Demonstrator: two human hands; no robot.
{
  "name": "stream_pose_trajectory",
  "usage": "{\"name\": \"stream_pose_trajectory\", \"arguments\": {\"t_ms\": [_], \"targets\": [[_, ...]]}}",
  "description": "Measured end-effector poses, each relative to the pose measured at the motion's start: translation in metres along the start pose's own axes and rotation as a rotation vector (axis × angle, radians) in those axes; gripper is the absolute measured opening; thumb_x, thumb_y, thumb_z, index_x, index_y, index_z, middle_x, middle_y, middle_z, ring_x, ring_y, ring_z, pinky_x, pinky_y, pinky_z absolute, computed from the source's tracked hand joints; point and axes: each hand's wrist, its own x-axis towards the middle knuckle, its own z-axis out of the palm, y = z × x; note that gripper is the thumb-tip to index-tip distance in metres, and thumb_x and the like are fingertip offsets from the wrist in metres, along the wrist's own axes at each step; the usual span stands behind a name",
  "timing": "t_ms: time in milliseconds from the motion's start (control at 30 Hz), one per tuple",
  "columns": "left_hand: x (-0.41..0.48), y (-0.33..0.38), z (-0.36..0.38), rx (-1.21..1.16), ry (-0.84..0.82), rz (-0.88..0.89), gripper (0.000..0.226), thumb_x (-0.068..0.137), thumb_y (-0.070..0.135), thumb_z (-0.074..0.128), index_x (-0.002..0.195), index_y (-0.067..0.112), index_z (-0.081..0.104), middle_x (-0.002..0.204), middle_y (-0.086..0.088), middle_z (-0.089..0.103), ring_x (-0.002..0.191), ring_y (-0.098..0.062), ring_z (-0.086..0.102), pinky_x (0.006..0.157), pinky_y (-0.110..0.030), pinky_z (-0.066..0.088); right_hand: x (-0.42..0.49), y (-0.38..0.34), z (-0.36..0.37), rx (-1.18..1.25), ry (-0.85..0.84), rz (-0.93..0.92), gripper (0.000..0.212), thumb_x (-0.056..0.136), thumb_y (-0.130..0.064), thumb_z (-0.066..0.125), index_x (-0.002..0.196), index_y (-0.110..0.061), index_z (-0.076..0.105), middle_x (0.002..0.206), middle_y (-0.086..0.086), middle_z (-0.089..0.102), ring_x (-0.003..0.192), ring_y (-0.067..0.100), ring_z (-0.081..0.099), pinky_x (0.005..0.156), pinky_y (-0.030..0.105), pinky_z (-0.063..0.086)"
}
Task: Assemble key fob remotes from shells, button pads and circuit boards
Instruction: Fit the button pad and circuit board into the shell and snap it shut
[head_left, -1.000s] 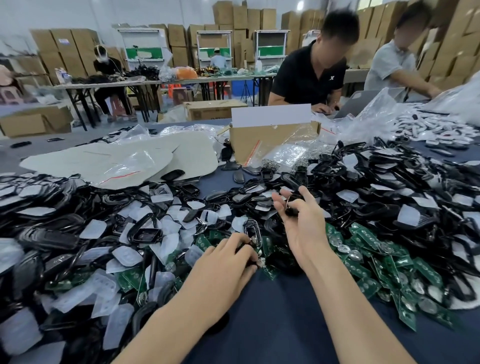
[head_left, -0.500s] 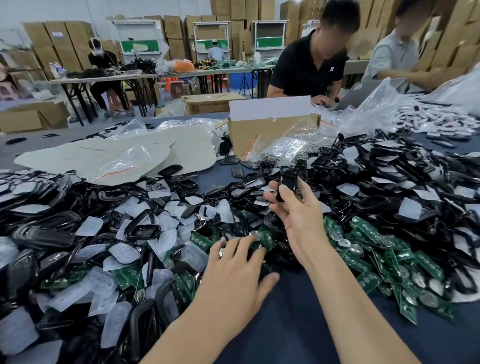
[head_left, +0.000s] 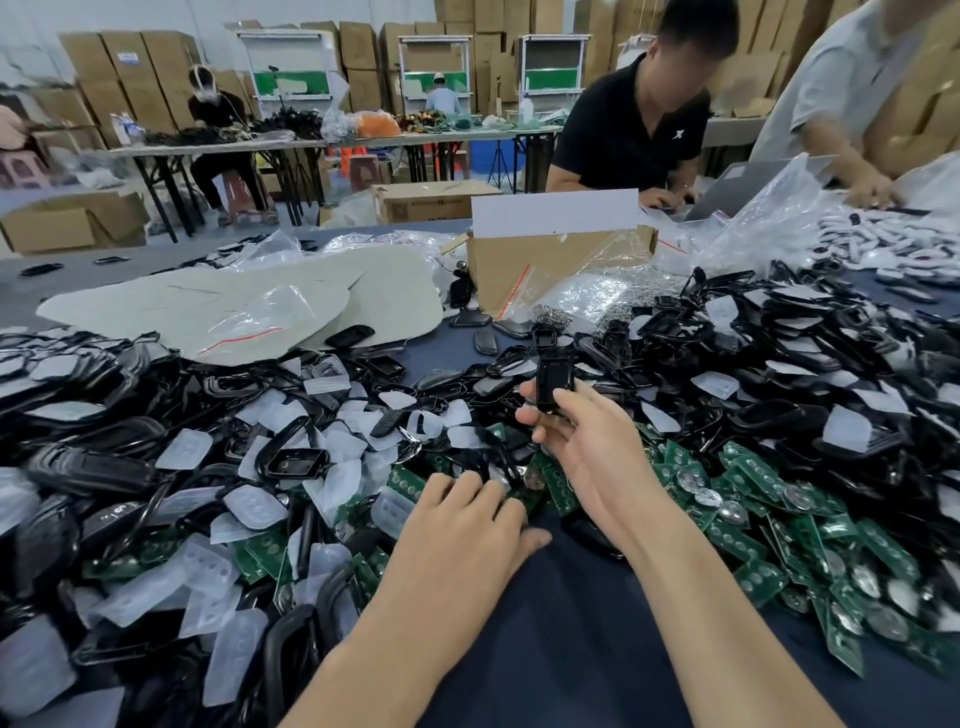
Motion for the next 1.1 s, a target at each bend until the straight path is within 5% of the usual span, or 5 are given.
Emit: {"name": "stream_pose_trajectory", "arguments": {"t_ms": [267,533,600,833,1100], "targets": [[-0.001,-0.007,-0.016,-0.540,0.191,-0.441,0.048,0.103,0.058,0.017,0.085,0.026,0.048,0.045,0.006,0.043,0.041,-0.015,0.045,0.044,-0.030,0.042,0.000,0.009,0.005,-0.108,0.029,0.055,0.012,0.101,-0.014,0.058,0.096,-0.013,0.069,0.071,-0.002,0.071,0.050,0.008,0.057,0.043,0.020,0.040],[-0.004,-0.012,-0.016,-0.769,0.227,-0.544,0.044,0.101,0.046,0.023,0.142,0.043,0.040,0.113,0.016,0.055,0.089,-0.009,0.059,0.076,-0.029,0.050,0.000,0.019,0.003,-0.271,-0.036,-0.028,0.030,0.086,-0.004,0.073,0.092,-0.033,0.078,0.072,-0.008,0.068,0.053,0.007,0.046,0.046,0.018,0.039],[-0.003,-0.016,-0.015,-0.890,0.297,-0.638,0.034,0.102,0.043,0.035,0.135,0.048,0.042,0.112,0.023,0.059,0.094,-0.001,0.058,0.078,-0.015,0.046,0.001,0.018,0.002,-0.288,-0.053,-0.043,0.024,0.079,-0.012,0.076,0.092,-0.032,0.079,0.073,-0.006,0.067,0.052,0.006,0.044,0.046,0.018,0.038],[0.006,-0.029,-0.013,-1.434,0.433,-0.866,0.010,0.100,0.018,0.057,0.101,0.027,0.061,0.089,0.005,0.072,0.082,-0.010,0.070,0.072,-0.024,0.056,-0.007,0.021,0.013,-0.398,-0.185,0.041,0.016,0.089,-0.027,0.066,0.091,-0.025,0.083,0.079,-0.002,0.065,0.057,0.005,0.052,0.050,0.020,0.044],[0.002,-0.025,-0.007,-1.281,0.356,-0.794,0.029,0.103,0.023,0.052,0.113,0.050,0.057,0.091,0.015,0.069,0.084,-0.004,0.067,0.080,-0.028,0.056,-0.014,0.018,0.015,-0.206,-0.254,0.112,0.017,0.105,-0.005,0.046,0.107,-0.008,0.063,0.085,0.008,0.071,0.065,0.013,0.067,0.057,0.021,0.052]]}}
